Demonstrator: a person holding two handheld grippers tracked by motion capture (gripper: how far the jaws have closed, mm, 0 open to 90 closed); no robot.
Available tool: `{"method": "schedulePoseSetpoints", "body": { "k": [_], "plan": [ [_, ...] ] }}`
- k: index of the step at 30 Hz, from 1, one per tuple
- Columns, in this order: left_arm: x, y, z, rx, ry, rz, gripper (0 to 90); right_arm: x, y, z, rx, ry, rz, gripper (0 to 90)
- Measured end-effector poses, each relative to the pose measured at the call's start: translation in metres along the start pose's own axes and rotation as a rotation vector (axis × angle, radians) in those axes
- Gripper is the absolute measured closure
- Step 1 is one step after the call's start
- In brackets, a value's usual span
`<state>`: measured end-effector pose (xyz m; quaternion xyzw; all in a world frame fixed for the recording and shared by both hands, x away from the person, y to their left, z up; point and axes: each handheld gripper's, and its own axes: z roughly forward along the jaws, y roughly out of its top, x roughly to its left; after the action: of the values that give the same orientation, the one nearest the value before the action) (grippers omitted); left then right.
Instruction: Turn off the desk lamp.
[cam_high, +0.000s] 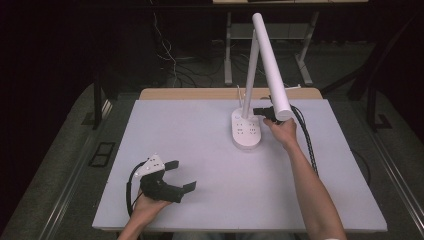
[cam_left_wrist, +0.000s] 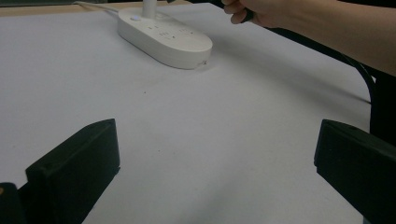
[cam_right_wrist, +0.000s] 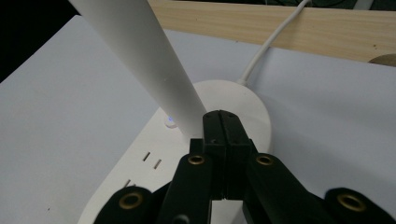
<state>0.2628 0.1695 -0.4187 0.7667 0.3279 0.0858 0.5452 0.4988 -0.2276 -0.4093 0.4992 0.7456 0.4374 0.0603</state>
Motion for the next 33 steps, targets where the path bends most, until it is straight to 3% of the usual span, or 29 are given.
{"method": "schedulePoseSetpoints", "body": {
  "k": [6,12,25,29,30,33],
  "plan": [
    [-0.001,0.0,0.0,0.002,0.0,0.002,0.0,0.001,-0.003,-0.017,-0.003,-0.009,-0.02,89.9],
    [-0.002,0.0,0.0,0.001,0.002,0.005,0.0,0.001,-0.009,-0.038,-0.014,-0.002,-0.02,79.2],
    [-0.004,0.0,-0.001,0.003,0.009,0.014,0.0,0.01,-0.025,-0.084,-0.033,-0.019,-0.036,16.7],
    [-0.005,0.0,0.0,0.001,0.011,0.014,0.0,0.017,-0.03,-0.096,-0.032,0.008,-0.032,10.2],
    [-0.005,0.0,0.0,0.001,0.012,0.013,0.0,0.022,-0.034,-0.101,-0.042,0.046,-0.041,0.8],
    [-0.005,0.001,0.0,-0.002,0.012,0.013,0.0,0.029,-0.04,-0.106,-0.04,0.068,-0.045,0.6]
  ]
}}
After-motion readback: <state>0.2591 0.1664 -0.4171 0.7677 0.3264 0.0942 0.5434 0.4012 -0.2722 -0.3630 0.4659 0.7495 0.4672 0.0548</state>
